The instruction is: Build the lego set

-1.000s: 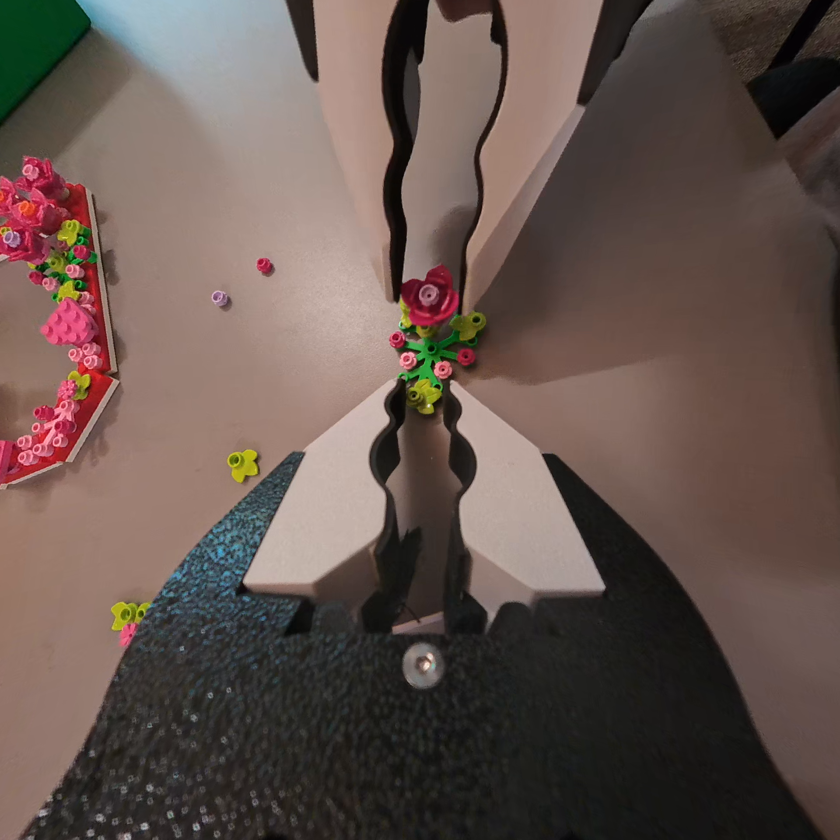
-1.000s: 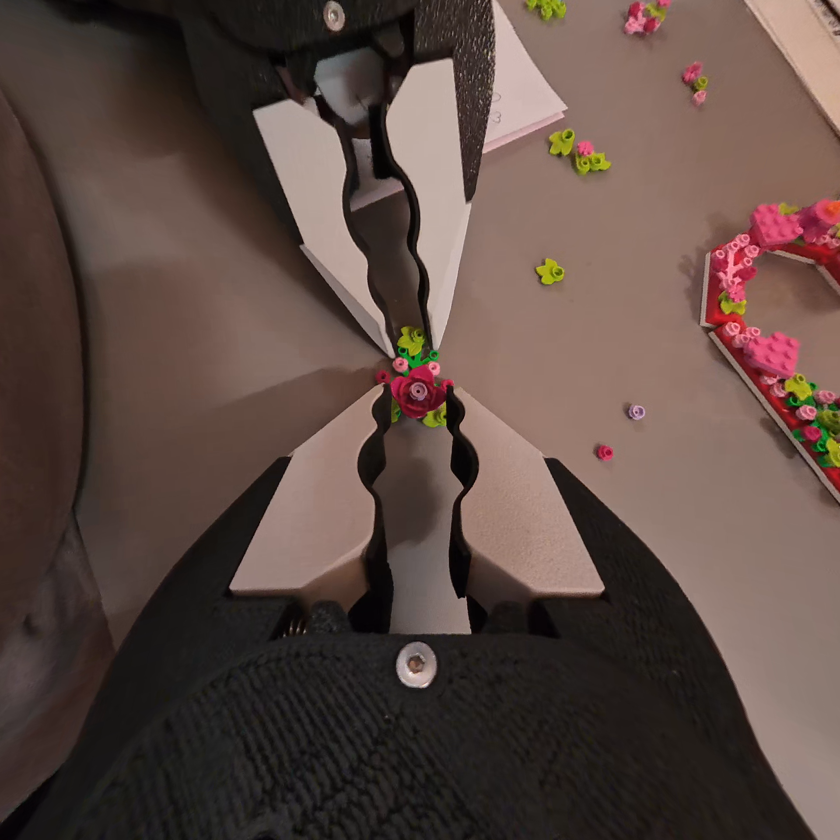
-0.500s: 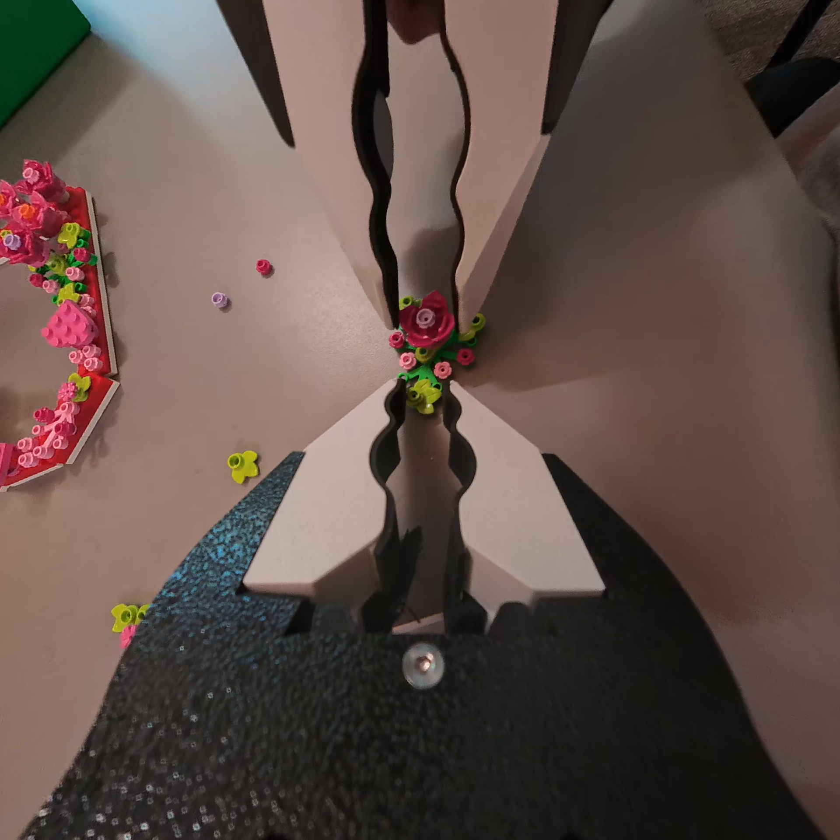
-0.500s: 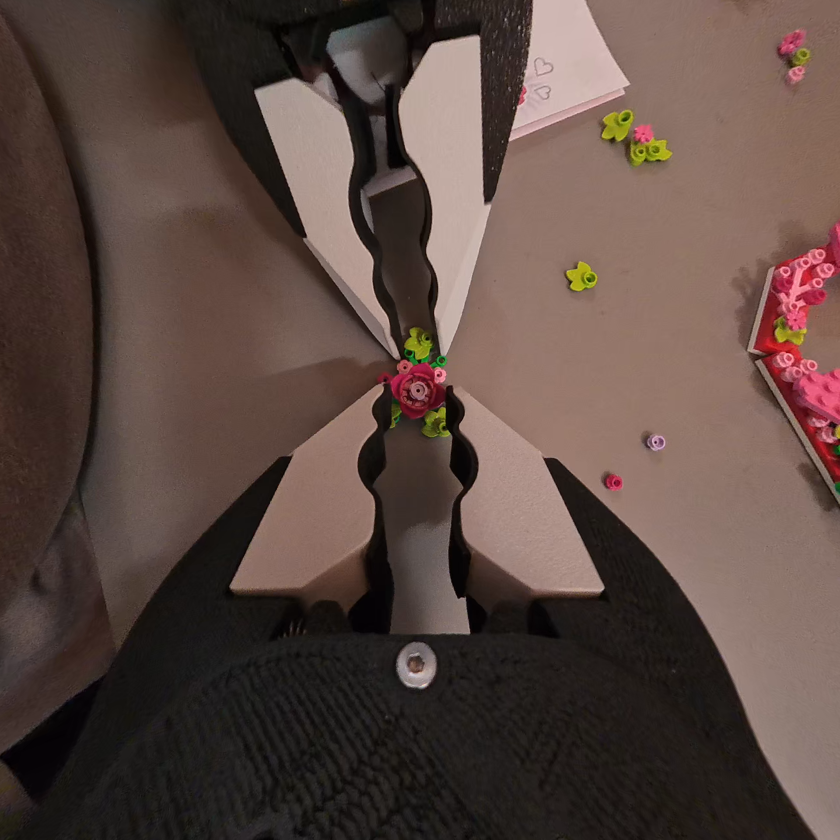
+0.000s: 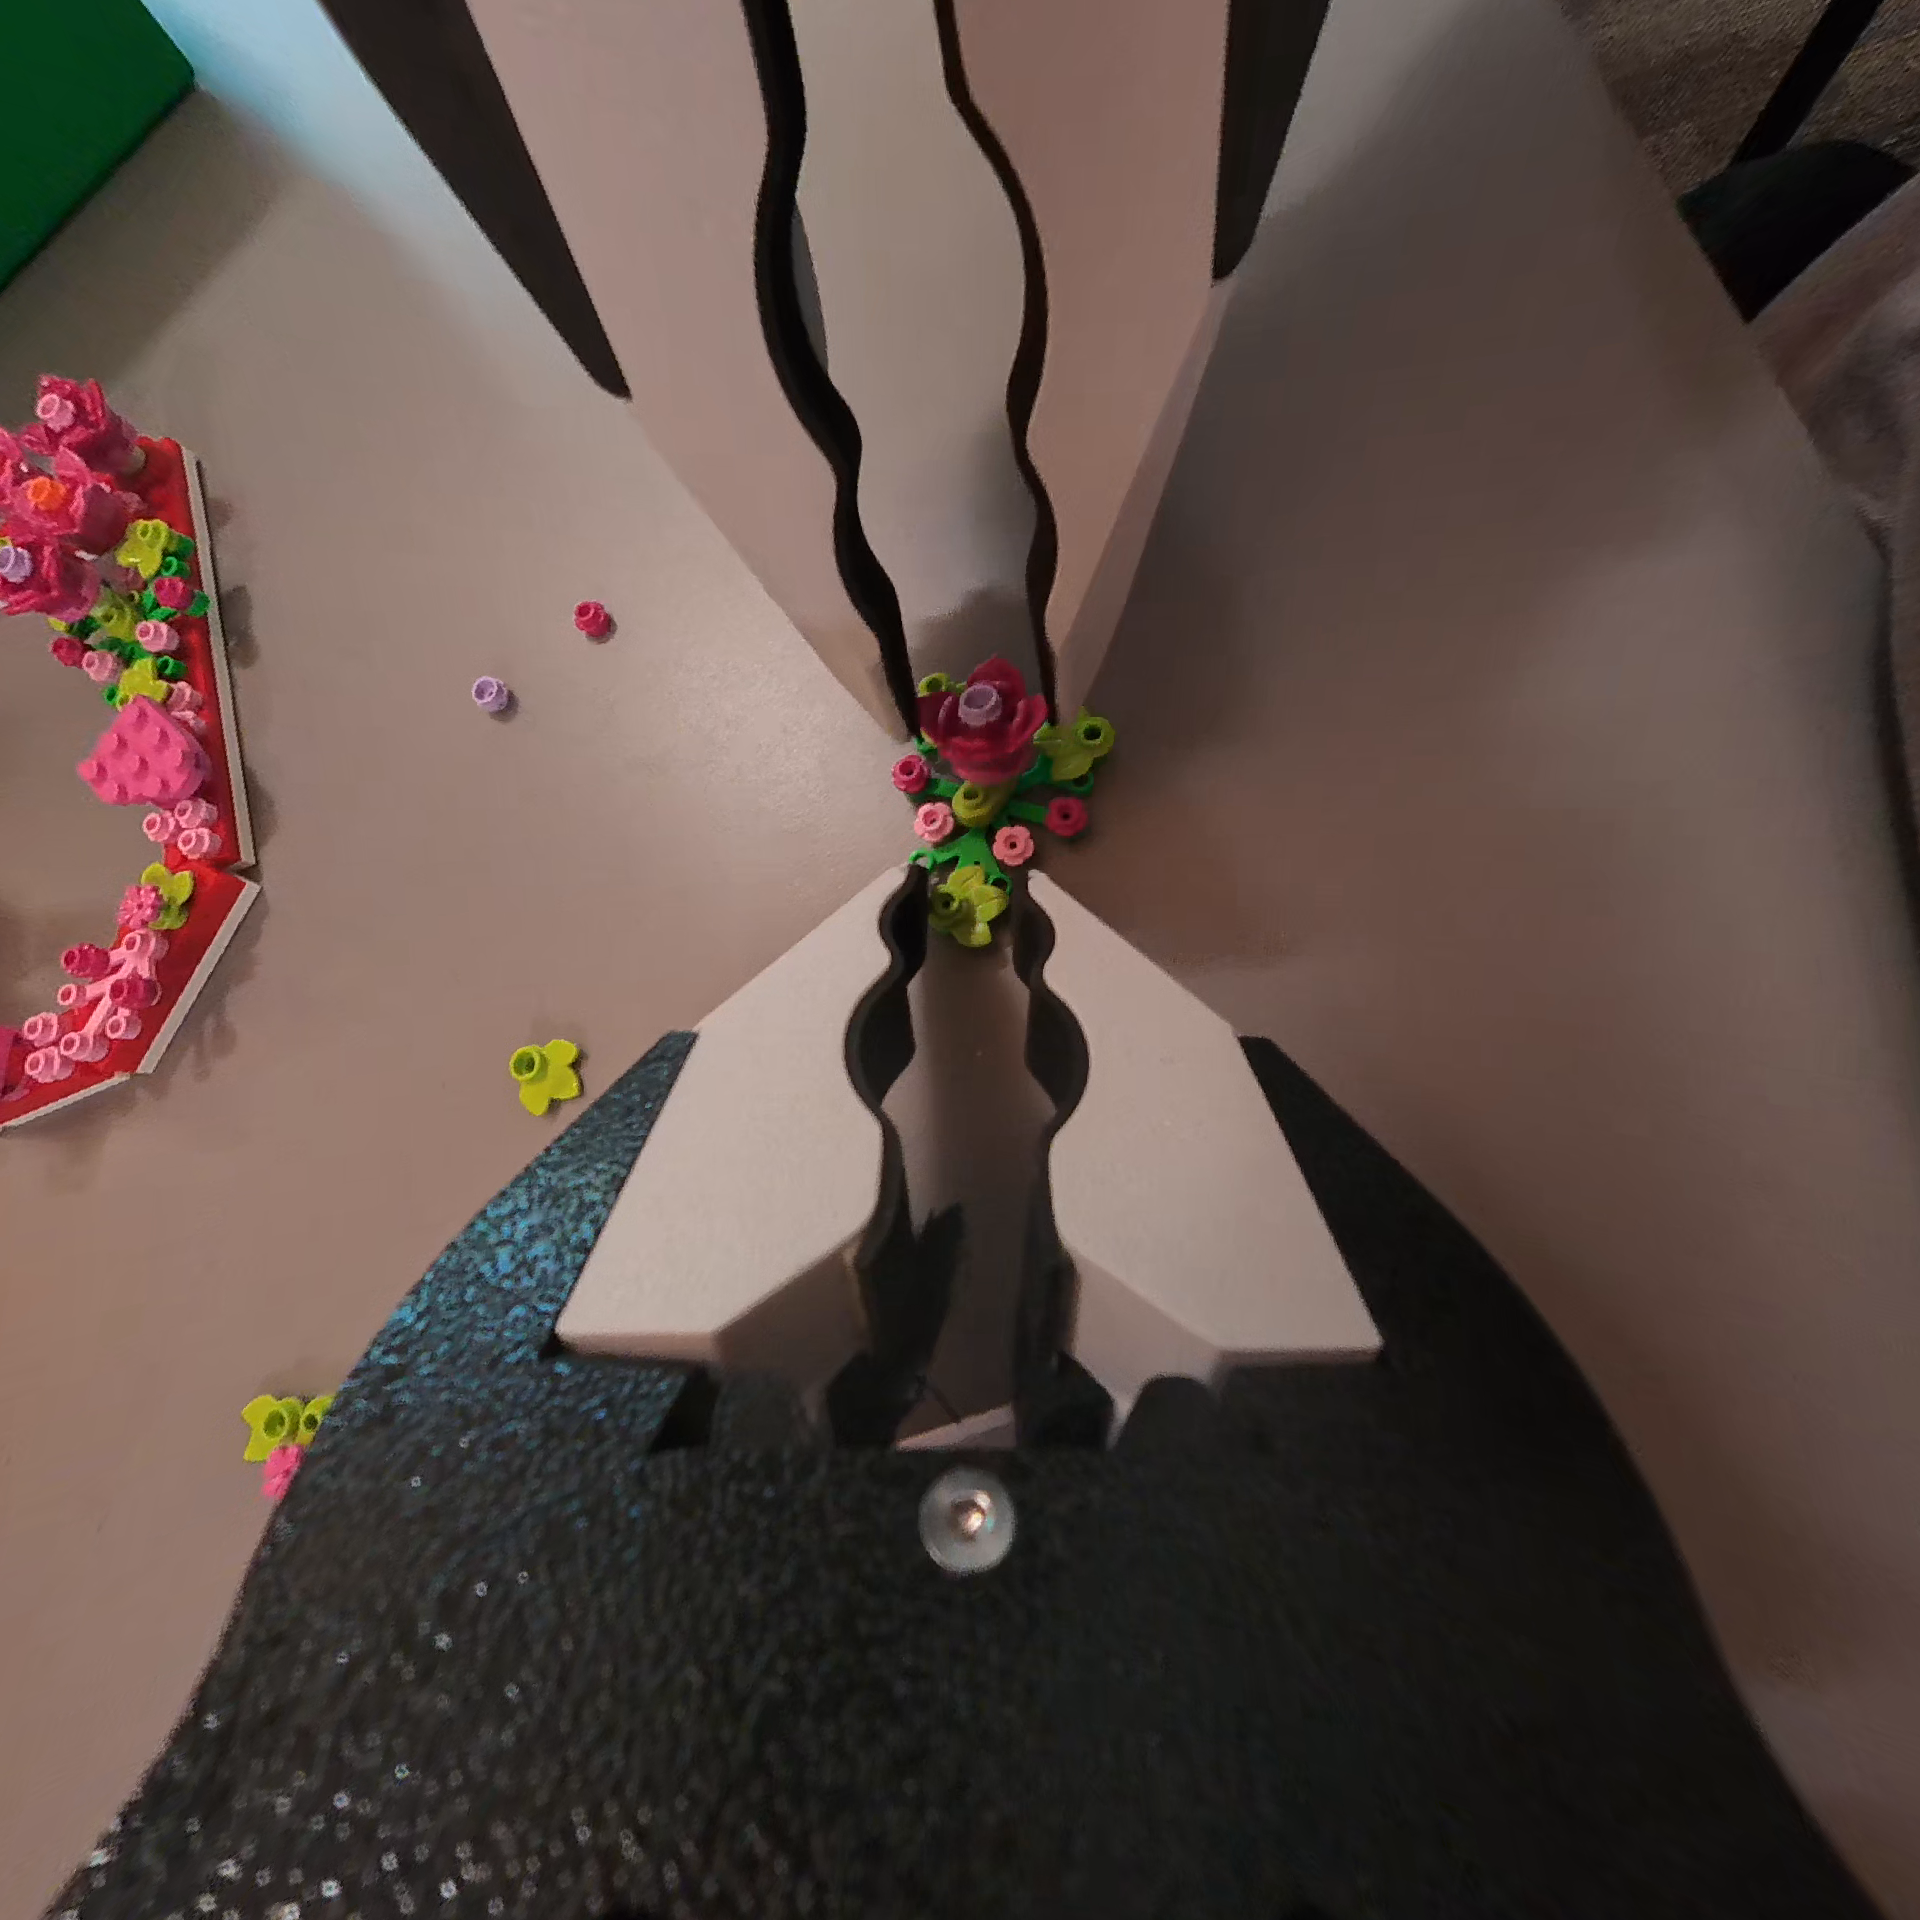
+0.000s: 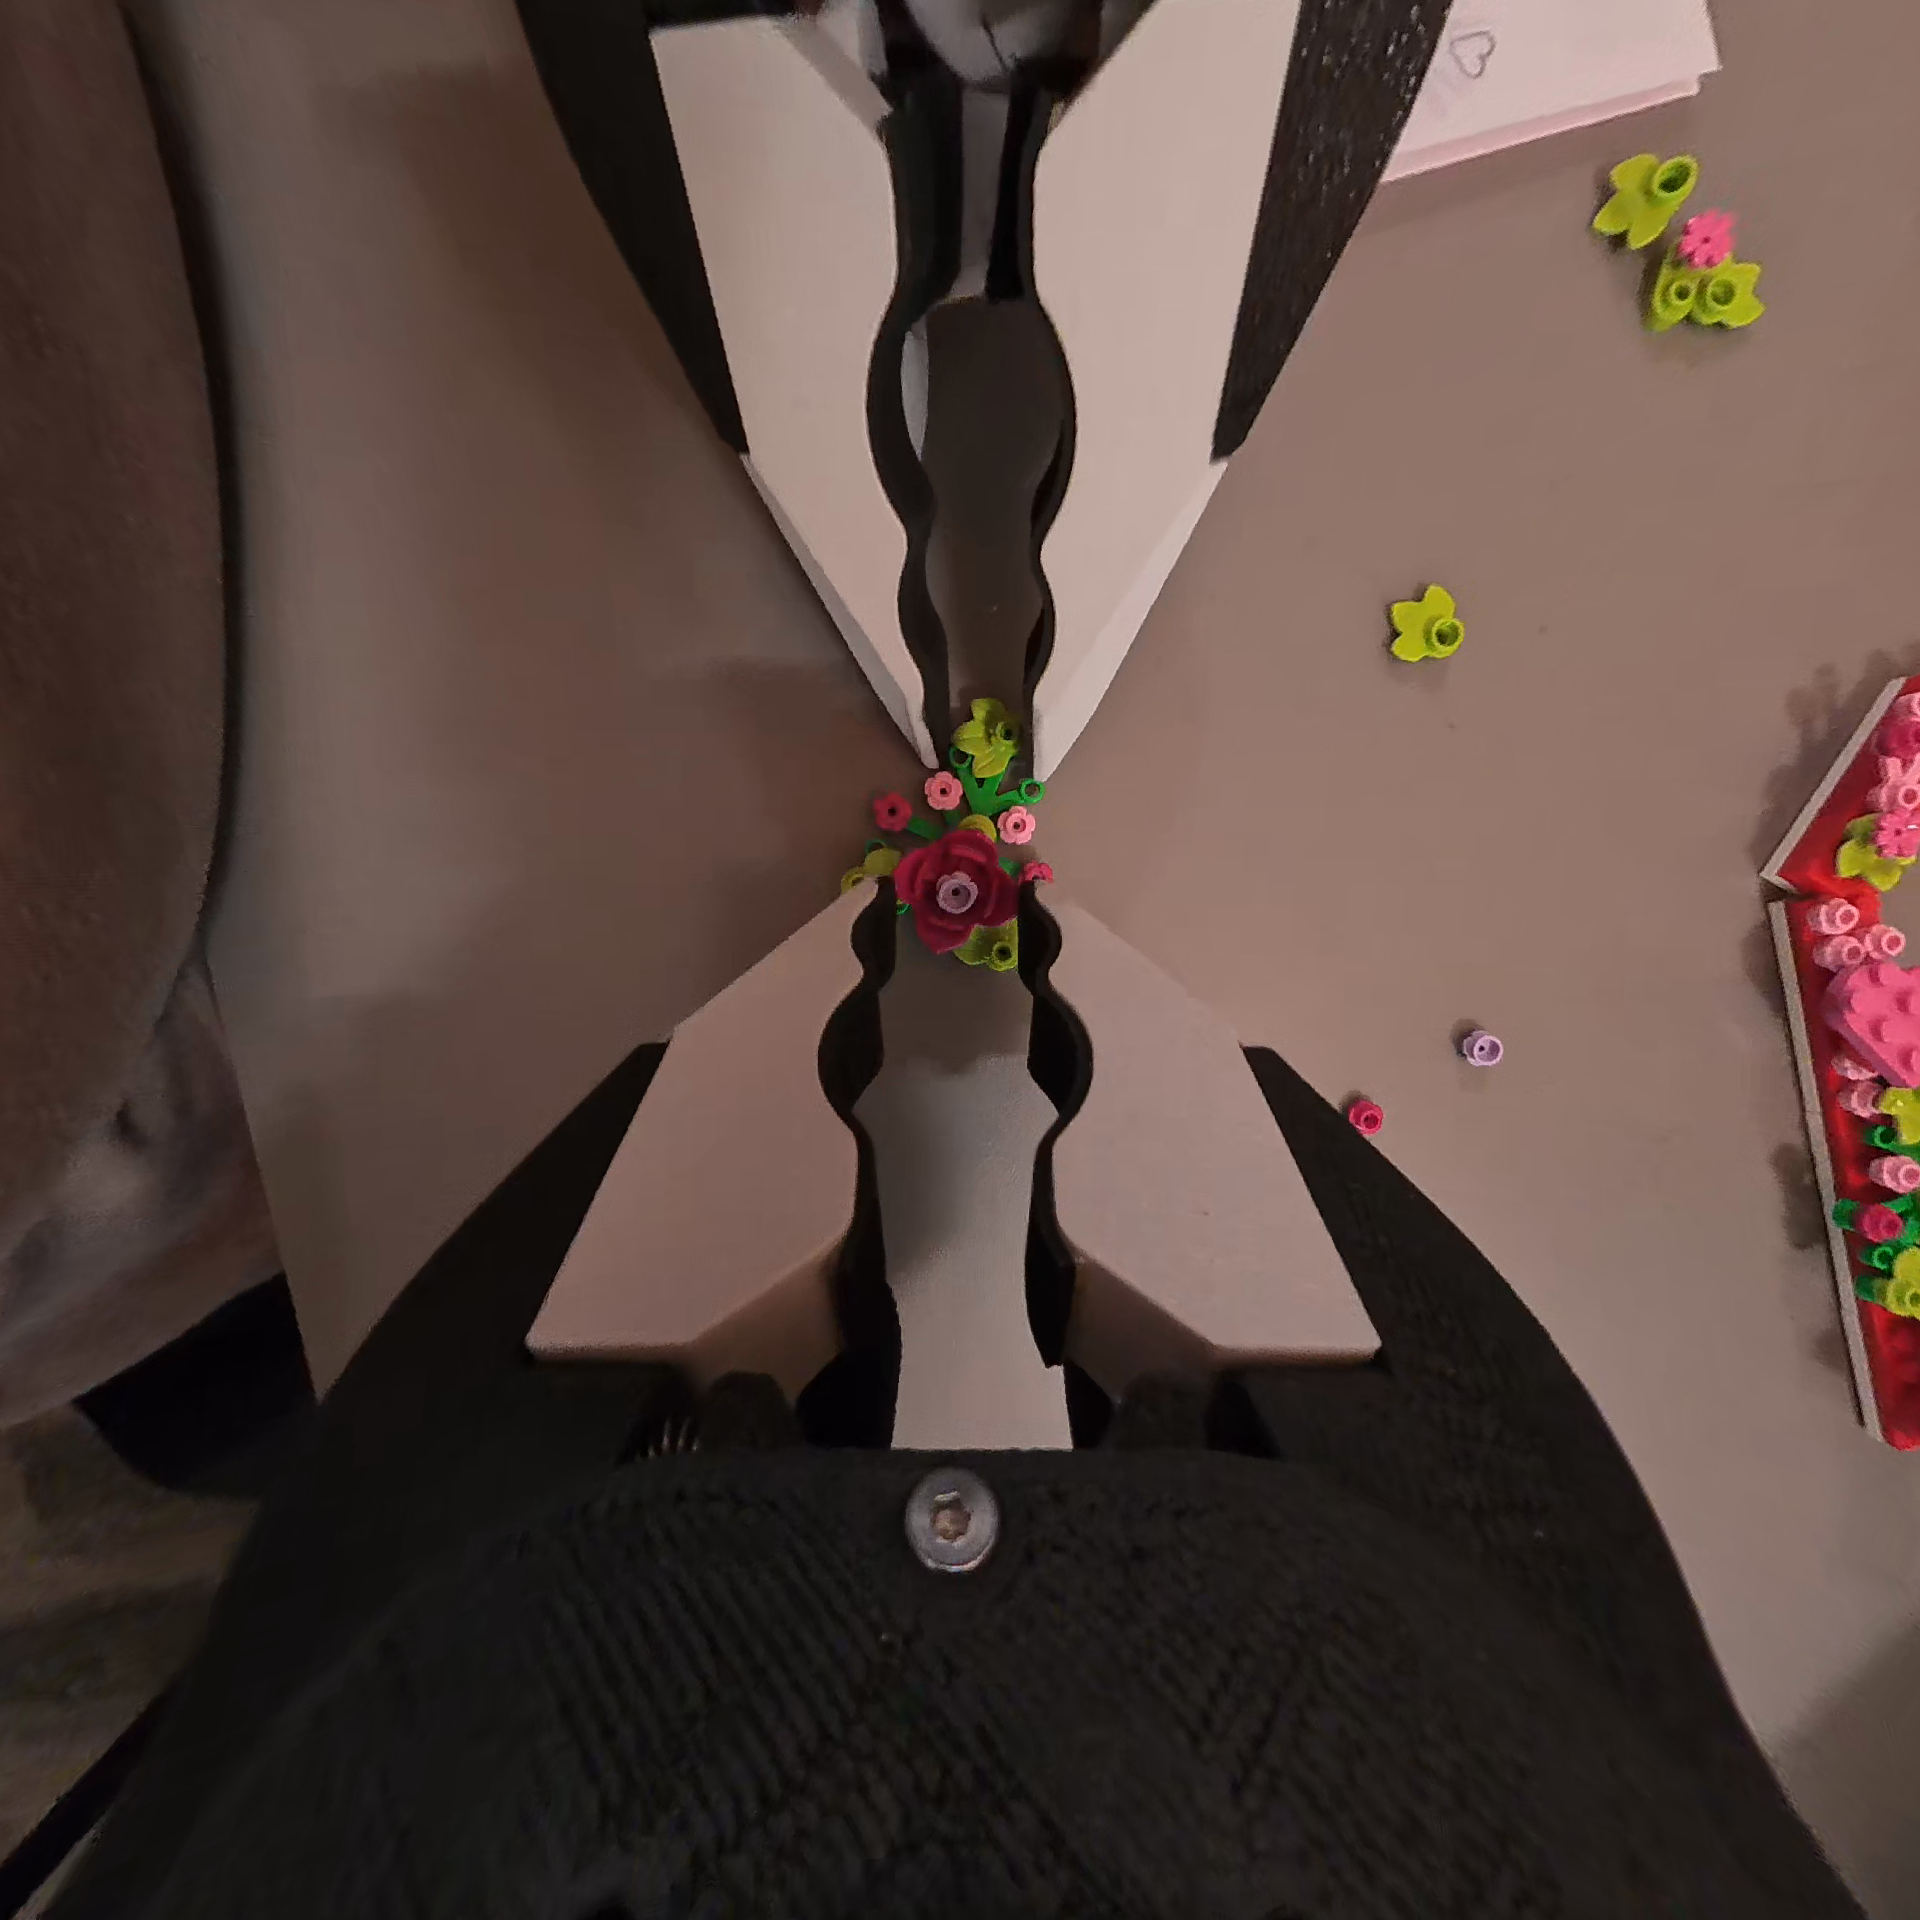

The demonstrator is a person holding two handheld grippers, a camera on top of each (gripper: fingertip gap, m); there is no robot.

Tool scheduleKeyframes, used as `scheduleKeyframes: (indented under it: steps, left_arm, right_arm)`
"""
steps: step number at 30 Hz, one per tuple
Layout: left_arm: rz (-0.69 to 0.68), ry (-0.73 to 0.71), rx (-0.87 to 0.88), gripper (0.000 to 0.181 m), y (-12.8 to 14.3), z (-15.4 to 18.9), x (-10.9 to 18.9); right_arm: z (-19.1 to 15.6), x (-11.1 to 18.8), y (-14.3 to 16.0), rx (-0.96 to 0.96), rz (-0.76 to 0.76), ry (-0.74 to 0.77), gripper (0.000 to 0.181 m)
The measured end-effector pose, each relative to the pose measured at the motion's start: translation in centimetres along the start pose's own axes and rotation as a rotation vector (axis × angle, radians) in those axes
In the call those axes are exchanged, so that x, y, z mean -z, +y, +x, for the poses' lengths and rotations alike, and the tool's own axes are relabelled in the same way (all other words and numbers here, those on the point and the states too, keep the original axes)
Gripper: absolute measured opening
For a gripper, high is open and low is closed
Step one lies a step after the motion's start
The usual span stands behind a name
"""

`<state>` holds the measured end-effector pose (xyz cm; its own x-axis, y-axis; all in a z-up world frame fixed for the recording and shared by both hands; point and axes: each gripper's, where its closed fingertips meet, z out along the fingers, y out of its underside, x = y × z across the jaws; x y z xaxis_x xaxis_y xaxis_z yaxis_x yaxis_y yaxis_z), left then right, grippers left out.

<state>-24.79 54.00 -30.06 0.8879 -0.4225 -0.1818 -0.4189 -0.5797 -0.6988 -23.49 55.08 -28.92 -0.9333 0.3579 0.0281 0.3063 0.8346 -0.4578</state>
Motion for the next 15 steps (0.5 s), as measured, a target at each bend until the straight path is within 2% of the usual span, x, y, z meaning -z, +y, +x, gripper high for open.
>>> scheduleKeyframes:
  steps: [15]
  left_arm:
    - [-0.004,-0.002,-0.005,0.015,0.07,0.00,0.04]
  right_arm:
    - [-0.19,0.13,0.42,0.050,-0.094,0.017,0.021]
